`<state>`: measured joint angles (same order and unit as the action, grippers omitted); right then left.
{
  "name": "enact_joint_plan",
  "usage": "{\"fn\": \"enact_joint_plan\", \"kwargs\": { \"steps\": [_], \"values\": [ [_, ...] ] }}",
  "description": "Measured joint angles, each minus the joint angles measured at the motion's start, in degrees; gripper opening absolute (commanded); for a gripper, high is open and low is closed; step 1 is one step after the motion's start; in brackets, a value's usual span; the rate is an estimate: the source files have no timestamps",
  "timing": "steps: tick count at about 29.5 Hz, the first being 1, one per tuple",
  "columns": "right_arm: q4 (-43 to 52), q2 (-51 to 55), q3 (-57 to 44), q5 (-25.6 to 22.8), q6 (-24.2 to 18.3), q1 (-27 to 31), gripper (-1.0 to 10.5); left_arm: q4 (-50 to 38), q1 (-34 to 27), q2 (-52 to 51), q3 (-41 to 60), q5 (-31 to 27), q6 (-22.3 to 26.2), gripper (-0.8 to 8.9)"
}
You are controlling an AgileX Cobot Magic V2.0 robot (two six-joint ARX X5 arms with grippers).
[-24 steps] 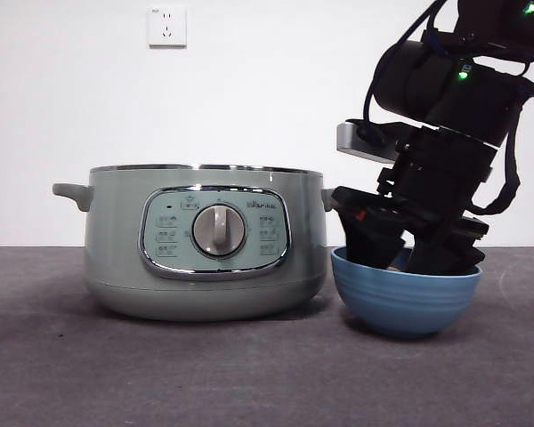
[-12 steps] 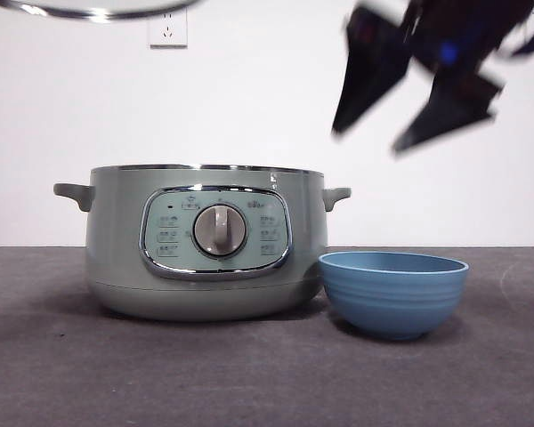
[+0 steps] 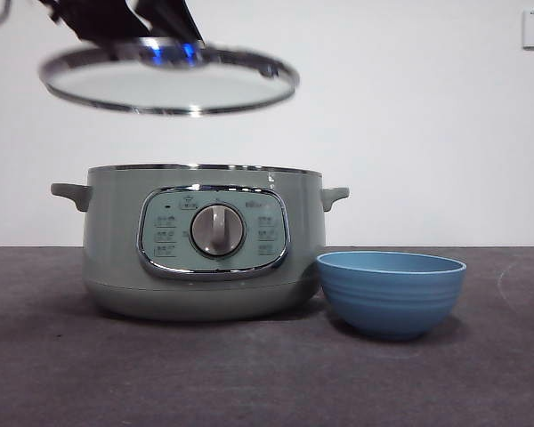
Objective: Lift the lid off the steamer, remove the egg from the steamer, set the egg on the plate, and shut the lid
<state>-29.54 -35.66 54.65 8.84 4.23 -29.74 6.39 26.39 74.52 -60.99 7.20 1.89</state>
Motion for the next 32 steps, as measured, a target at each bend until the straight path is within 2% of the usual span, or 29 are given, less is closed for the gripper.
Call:
{"fn": "enact_joint_plan", "kwargs": {
  "steps": [5, 12, 22, 32],
  "values": [
    [-1.6, 4.2, 0.0, 0.0, 1.4, 0.0, 4.1, -4.4, 0.1, 5.9, 0.0, 0.1, 0.0, -0.09],
    [-5.2, 4.9, 0.0, 0.0, 1.8, -0.1, 4.1, -6.0, 0.4, 11.8, 0.0, 0.0, 0.1, -0.09],
    [-5.9, 4.9, 0.0, 0.0, 2.0, -0.2, 4.1, -10.7, 0.8, 14.6, 0.0, 0.0, 0.0, -0.09],
    [-5.8, 4.9, 0.0, 0.0, 2.0, -0.2, 4.1, -9.0, 0.9, 14.7, -0.6, -0.7, 0.0, -0.09]
  ]
}}
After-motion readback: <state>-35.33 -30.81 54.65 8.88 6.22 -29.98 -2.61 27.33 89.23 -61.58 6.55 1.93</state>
